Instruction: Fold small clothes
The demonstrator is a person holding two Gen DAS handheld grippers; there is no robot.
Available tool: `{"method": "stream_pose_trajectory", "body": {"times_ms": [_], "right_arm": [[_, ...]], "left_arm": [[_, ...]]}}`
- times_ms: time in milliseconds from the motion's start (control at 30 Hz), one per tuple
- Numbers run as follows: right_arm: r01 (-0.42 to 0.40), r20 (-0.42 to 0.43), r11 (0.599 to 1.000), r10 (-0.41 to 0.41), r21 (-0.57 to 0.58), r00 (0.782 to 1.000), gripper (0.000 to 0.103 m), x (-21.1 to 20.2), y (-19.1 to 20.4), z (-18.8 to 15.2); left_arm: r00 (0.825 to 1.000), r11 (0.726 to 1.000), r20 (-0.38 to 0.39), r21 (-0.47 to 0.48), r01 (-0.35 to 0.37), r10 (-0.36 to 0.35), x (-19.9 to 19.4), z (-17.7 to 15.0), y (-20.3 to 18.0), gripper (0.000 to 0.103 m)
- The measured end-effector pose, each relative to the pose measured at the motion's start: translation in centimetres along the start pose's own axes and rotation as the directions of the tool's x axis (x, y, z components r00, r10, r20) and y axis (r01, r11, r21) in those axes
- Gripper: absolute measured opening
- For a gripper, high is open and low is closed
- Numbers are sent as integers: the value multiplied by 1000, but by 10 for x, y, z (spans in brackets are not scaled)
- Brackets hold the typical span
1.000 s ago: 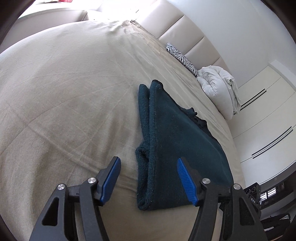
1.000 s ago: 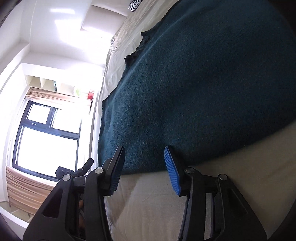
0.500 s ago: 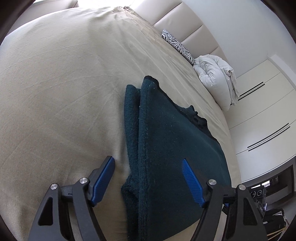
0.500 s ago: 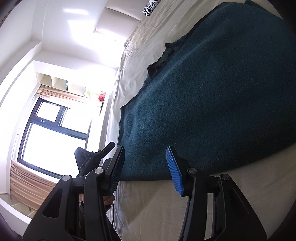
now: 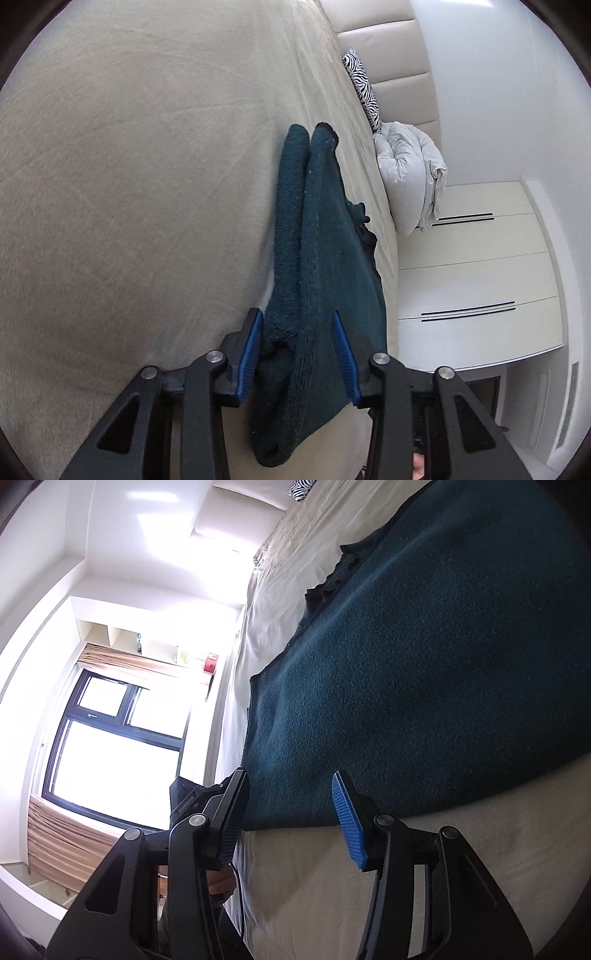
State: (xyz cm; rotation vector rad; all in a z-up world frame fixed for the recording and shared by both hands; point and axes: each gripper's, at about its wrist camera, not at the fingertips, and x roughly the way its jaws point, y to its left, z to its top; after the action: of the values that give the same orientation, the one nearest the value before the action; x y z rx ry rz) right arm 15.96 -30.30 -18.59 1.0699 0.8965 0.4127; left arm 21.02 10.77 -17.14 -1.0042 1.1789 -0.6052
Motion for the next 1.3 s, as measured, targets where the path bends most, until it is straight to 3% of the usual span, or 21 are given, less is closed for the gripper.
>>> {"method": "stream_pose_trajectory", "body": {"times_ms": [167,233,367,533,633,767,833,1000,1100,1233,1267,1300], "right_arm": [[3,-18,1000,-3,-6,1000,46,6,6,-1],[4,-27,1000,-5,-13,1000,46,11,9,-1],[15,-58,999,-18,-47,998,46,27,23,3],[18,-88,996,-26,-92,996,46,47,45,8],[18,-103,994,-29,-105,994,46,56,51,7],[35,-120,993,-49,-112,992,46,62,51,4],[35,-121,993,-49,-111,991,46,62,50,2],[44,-125,994,-56,-97,991,46,63,45,0],[39,-129,995,-50,-92,990,46,65,43,-1],[19,-132,997,-29,-75,991,46,67,42,-2],[11,-133,997,-21,-73,991,46,68,43,-2],[5,-135,997,-15,-72,991,46,68,44,-3]], "left_arm": [[999,999,6,-17,41,-41,-3,1,4,38],[999,999,14,-24,46,-45,-3,-1,6,27],[996,996,28,-33,81,-80,-7,-1,8,25],[983,987,112,-53,153,-146,-22,0,12,18],[984,990,127,-41,133,-127,-24,0,13,16],[988,996,131,-16,86,-83,-27,-3,10,18],[990,998,130,-21,52,-48,-29,-2,10,31],[992,1000,129,9,10,-11,-34,2,1,50],[997,999,75,29,-19,17,-19,7,-5,60],[999,999,21,20,-26,26,0,11,-11,56],[1000,999,-2,23,-30,30,6,11,-12,53],[999,999,-21,26,-44,45,11,9,-12,41]]}}
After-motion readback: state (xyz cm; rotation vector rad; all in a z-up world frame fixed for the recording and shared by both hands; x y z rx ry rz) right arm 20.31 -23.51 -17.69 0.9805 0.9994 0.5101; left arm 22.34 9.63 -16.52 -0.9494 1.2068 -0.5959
